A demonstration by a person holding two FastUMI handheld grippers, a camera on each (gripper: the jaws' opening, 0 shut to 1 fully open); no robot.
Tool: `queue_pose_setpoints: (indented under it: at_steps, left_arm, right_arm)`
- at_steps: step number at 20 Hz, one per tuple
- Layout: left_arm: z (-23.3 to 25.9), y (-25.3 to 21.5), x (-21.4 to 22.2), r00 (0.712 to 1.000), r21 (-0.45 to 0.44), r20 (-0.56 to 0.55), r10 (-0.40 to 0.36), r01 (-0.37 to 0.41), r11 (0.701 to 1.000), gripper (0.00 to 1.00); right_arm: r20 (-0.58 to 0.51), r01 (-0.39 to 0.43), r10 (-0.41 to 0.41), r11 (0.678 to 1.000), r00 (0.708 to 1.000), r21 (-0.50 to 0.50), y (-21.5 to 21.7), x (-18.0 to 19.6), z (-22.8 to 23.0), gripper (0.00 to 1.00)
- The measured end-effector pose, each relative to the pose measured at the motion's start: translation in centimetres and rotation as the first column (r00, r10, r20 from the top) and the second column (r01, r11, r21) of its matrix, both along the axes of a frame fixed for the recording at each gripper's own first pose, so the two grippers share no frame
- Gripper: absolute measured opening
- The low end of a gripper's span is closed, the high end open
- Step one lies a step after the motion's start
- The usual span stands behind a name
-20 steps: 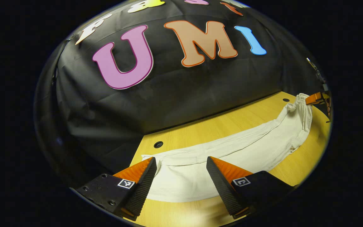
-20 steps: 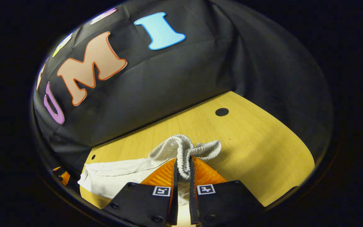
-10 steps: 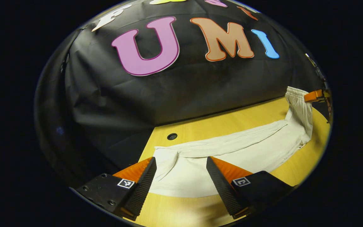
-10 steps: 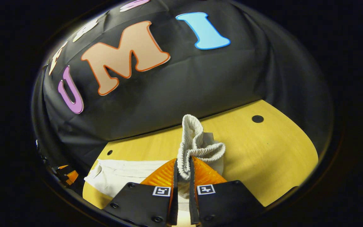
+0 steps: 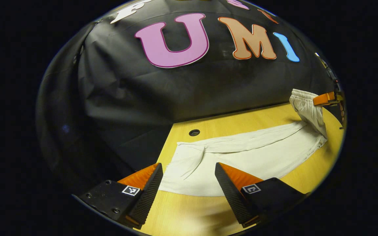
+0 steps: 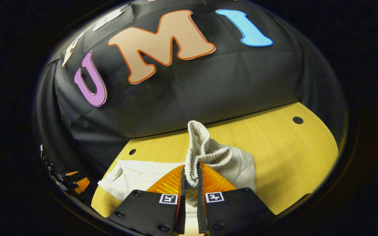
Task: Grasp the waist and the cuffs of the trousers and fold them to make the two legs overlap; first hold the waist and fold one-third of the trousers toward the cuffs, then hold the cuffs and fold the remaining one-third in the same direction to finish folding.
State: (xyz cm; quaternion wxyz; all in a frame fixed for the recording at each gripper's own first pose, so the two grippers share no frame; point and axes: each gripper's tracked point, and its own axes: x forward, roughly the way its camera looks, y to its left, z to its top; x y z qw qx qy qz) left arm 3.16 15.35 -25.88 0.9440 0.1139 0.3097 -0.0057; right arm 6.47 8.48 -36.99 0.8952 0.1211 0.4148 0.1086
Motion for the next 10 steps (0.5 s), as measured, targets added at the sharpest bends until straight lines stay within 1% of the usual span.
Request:
queue_pose_setpoints:
  at_steps: [3, 6, 9, 10]
  left_arm:
    - [-0.3, 1.8, -0.7, 1.000, 0.001, -0.009, 0.009, -0.009, 1.000, 0.97]
    - [-0.8, 3.4, -1.2, 1.000, -0.002, -0.018, 0.020, -0.020, 1.000, 0.97]
    - [-1.4, 5.0, -1.8, 0.999, -0.004, -0.026, 0.026, -0.026, 1.000, 0.97]
    - [-1.6, 5.4, -1.7, 0.999, -0.002, -0.029, 0.027, -0.027, 1.000, 0.97]
  right_arm:
    - [-0.020, -0.037, 0.037, 0.999, 0.999, -0.006, 3.1, -0.9, -1.4, 0.16]
    - [-0.053, -0.071, 0.071, 0.997, 0.996, -0.007, 5.1, -1.9, -3.3, 0.16]
    - [-0.102, -0.125, 0.119, 0.991, 0.988, -0.050, 6.9, -3.3, -6.3, 0.16]
    - [-0.123, -0.142, 0.134, 0.988, 0.983, -0.063, 7.6, -3.5, -7.4, 0.10]
